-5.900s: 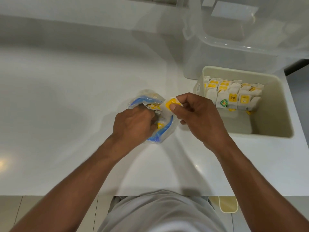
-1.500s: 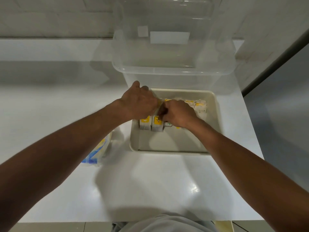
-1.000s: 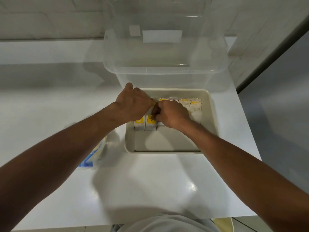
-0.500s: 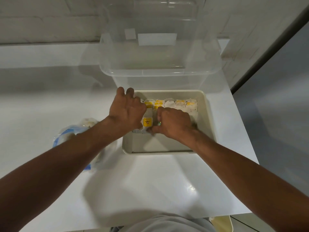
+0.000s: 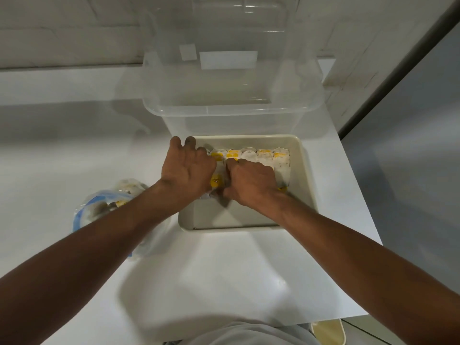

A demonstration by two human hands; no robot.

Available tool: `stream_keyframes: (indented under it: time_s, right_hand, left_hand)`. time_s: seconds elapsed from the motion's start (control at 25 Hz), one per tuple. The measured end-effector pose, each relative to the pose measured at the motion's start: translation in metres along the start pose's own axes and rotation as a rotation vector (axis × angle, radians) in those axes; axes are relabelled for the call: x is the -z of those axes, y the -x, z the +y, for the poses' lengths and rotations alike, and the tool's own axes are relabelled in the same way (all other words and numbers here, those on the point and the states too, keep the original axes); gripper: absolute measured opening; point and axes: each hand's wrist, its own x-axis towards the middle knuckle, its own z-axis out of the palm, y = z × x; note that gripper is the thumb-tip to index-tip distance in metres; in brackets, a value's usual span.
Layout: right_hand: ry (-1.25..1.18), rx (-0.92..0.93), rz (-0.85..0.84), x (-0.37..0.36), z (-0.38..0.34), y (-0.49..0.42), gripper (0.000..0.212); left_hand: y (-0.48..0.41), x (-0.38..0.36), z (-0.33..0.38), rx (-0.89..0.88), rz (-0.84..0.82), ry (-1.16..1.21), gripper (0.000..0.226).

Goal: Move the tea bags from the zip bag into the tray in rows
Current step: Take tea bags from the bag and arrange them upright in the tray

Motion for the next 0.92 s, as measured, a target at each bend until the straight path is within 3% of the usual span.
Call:
stream_keyframes:
  time_s: [0.24,0.48,0.92]
  right_hand:
    - [-0.220,0.148,0.045,0.017,0.001,0.020,0.040]
    - [-0.321,0.194,0.133,0.034,-0.021,0.042,0.040]
    - [-0.402,0.388,0.095,0.016,-0.144,0.066,0.024]
  left_hand:
    - [0.037,-0.007,-0.033,0.028,0.254,0.470,0.040]
    - [0.082,-0.033,-0.049,0.025,0.264,0.974,0.042]
    - [0.169,-0.102,-0.120,0.237,0.187,1.207,0.026]
